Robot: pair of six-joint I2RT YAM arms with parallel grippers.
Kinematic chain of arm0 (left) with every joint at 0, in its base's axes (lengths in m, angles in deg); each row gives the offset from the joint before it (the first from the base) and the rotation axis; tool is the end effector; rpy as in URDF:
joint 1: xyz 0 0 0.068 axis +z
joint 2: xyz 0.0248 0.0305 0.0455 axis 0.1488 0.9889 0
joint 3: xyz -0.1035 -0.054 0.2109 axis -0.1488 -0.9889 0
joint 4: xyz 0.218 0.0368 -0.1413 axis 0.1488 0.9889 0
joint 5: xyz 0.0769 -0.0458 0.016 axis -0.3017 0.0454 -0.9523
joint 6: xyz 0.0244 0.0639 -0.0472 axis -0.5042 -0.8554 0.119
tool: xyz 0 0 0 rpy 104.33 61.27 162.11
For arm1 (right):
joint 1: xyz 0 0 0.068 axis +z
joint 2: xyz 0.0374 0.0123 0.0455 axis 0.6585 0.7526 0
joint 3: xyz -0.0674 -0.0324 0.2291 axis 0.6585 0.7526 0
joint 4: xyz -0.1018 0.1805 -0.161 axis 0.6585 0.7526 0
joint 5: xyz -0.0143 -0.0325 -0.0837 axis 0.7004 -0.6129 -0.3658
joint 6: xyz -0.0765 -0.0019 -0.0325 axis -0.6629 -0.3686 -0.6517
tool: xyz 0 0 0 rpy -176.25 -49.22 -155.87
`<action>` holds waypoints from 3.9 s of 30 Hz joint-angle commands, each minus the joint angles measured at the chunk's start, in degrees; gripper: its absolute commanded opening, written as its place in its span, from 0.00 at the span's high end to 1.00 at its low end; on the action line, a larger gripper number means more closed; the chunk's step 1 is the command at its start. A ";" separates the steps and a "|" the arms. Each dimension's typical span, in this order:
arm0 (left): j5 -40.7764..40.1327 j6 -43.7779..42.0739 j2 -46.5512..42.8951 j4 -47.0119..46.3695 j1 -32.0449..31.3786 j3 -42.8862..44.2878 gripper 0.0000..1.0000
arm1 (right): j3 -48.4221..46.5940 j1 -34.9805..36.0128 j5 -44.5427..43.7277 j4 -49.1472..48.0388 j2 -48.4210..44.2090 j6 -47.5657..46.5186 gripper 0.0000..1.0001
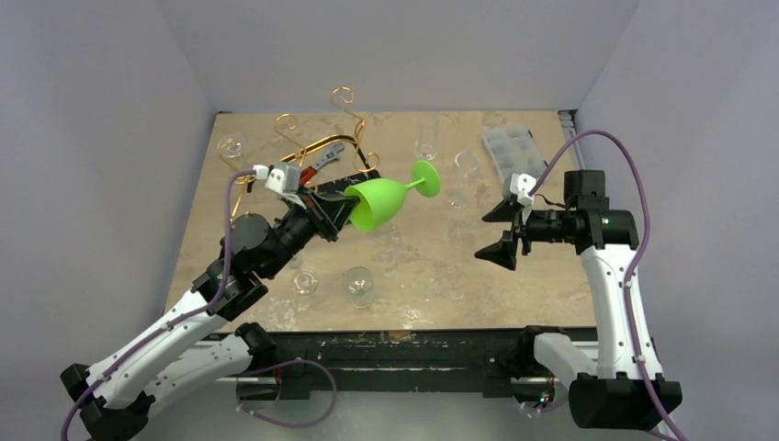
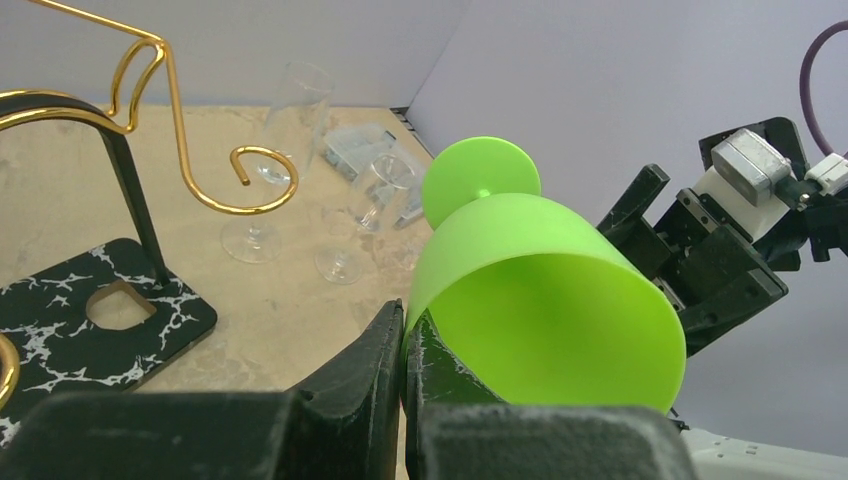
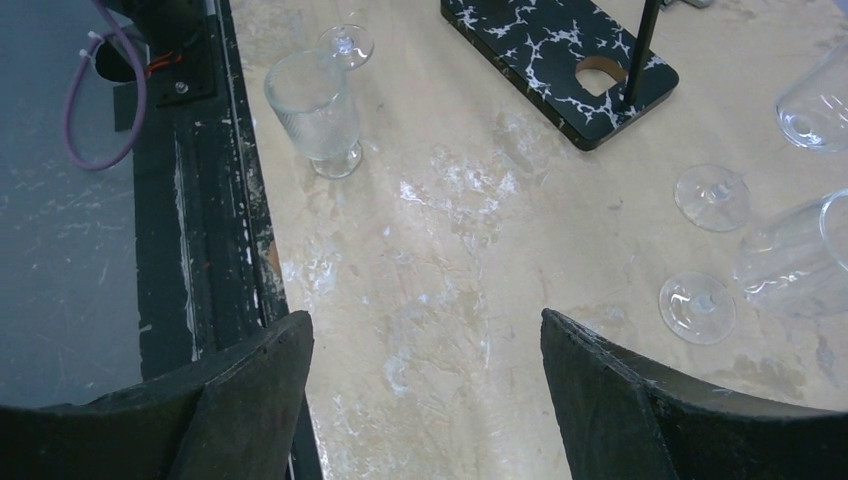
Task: Place the wine glass upside down on the wine glass rack
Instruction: Turn the wine glass upside down at the wine rack.
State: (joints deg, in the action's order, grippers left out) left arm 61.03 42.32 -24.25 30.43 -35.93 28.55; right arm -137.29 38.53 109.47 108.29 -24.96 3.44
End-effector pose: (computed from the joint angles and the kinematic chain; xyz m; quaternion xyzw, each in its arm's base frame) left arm 0.1713 -0.1576 0.3607 0.0424 0.6770 -0.4199 0.6030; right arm 0.1917 0.0564 0.3132 -0.4893 0.6678 0.3327 0.4516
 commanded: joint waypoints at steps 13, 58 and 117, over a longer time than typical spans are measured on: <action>-13.84 -4.35 3.40 -11.03 -11.31 -3.06 1.00 | -4.17 -0.16 0.34 6.96 -1.92 -2.38 0.19; -22.06 -7.23 10.53 -19.03 -19.13 -4.02 1.00 | -7.01 -0.16 2.86 5.64 1.67 1.34 0.19; -29.68 -7.67 20.01 -25.95 -23.89 -0.25 1.00 | -4.36 4.60 -14.62 -24.11 3.22 36.99 0.22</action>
State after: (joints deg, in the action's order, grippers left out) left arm 33.16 35.70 -3.66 9.82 -59.32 26.11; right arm -140.57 43.01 102.92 92.00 -19.84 31.33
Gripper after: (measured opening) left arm 0.015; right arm 0.783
